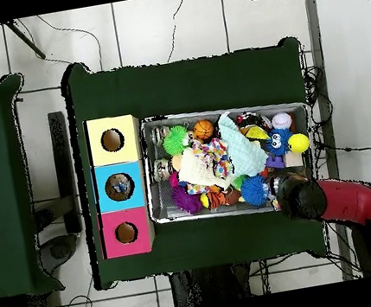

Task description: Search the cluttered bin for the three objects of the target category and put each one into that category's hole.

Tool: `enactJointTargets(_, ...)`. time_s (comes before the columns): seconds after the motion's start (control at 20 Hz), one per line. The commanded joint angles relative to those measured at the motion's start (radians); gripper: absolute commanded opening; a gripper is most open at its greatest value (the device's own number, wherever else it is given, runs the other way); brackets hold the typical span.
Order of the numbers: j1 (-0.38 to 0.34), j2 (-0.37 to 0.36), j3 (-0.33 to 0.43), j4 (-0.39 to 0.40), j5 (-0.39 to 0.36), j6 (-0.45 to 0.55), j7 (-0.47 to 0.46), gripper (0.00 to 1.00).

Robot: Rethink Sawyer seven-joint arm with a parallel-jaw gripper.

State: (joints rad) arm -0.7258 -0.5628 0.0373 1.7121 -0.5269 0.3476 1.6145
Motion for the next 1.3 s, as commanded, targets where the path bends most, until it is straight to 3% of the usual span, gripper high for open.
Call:
enactJointTargets(0.05,-0.011,-0.016,0.098,0.084,-0.037,0.056,-0.048,0.0)
enactJointTargets(0.6,-0.01,-0.233,0.181,0.169,0.094,0.282,-0.095,0.0)
enactJointTargets(1.0,-0.006,-0.269,0.219,0.166,0.111,0.287,-0.068,0.0)
enactJointTargets(1.2,0.02,-0.21,0.168,0.12,-0.006,0.153,-0.034,0.0)
enactJointTargets(1.25,0.028,-0.199,0.152,0.11,-0.019,0.148,-0.025,1.0)
enactJointTargets(1.3,0.035,-0.196,0.142,0.107,-0.03,0.132,-0.014,1.0)
